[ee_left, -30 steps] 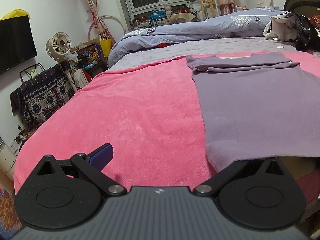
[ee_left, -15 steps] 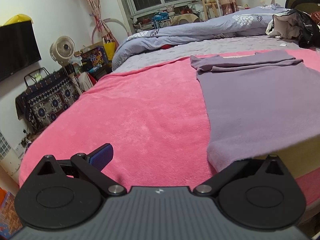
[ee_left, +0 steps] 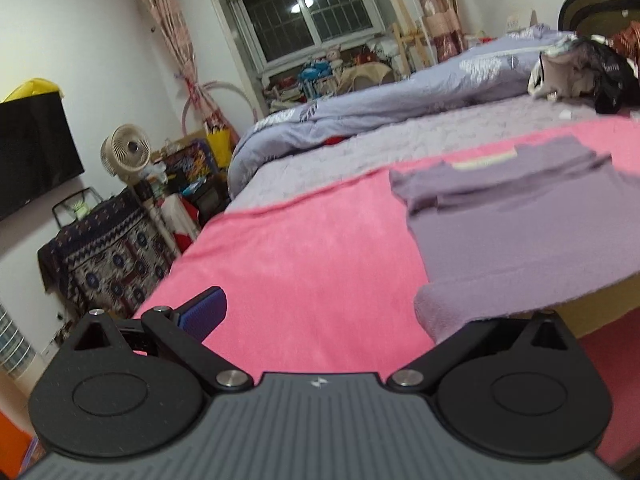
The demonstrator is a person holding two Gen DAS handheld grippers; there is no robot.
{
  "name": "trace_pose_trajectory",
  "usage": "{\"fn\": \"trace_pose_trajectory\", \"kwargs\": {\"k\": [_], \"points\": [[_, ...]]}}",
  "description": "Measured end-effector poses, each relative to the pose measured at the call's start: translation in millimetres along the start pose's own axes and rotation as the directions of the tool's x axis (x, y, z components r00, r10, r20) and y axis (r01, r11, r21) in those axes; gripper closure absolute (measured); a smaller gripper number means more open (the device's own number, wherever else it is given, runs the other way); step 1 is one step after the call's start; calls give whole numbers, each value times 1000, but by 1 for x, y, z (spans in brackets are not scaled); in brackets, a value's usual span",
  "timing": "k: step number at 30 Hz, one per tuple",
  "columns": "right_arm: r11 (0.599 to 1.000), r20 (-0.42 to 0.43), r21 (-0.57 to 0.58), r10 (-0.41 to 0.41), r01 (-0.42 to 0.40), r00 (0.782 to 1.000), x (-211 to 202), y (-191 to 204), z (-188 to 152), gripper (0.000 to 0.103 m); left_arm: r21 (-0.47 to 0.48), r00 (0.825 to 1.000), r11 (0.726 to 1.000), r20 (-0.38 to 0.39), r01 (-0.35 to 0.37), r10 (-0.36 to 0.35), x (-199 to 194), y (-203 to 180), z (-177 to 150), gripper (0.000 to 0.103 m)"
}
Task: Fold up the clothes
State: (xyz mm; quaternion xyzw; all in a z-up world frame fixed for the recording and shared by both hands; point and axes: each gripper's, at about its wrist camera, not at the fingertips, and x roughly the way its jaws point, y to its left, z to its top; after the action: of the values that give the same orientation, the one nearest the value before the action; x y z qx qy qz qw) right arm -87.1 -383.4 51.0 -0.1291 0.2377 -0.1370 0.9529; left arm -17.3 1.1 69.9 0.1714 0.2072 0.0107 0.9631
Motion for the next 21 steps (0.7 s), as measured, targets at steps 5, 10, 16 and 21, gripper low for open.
{"fn": "trace_pose_trajectory", "kwargs": {"k": [5,10,16,21], "points": [[996,11,79,38,-39,999,47,-14,54,0,-1,999,1000,30,20,-20,52,2,56,0],[994,-20,106,40,-38,999,130,-15,106,0,53,1000,998,9,29,-29,141,-13,111,0],[984,-202,155,123,-92,972,269,-8,150,0,46,987,997,-149,60,-53,267,-36,145,0],[981,-413,125,187,-148,891,373,13,165,0,98,935,987,-343,127,-86,354,-60,148,0]]}}
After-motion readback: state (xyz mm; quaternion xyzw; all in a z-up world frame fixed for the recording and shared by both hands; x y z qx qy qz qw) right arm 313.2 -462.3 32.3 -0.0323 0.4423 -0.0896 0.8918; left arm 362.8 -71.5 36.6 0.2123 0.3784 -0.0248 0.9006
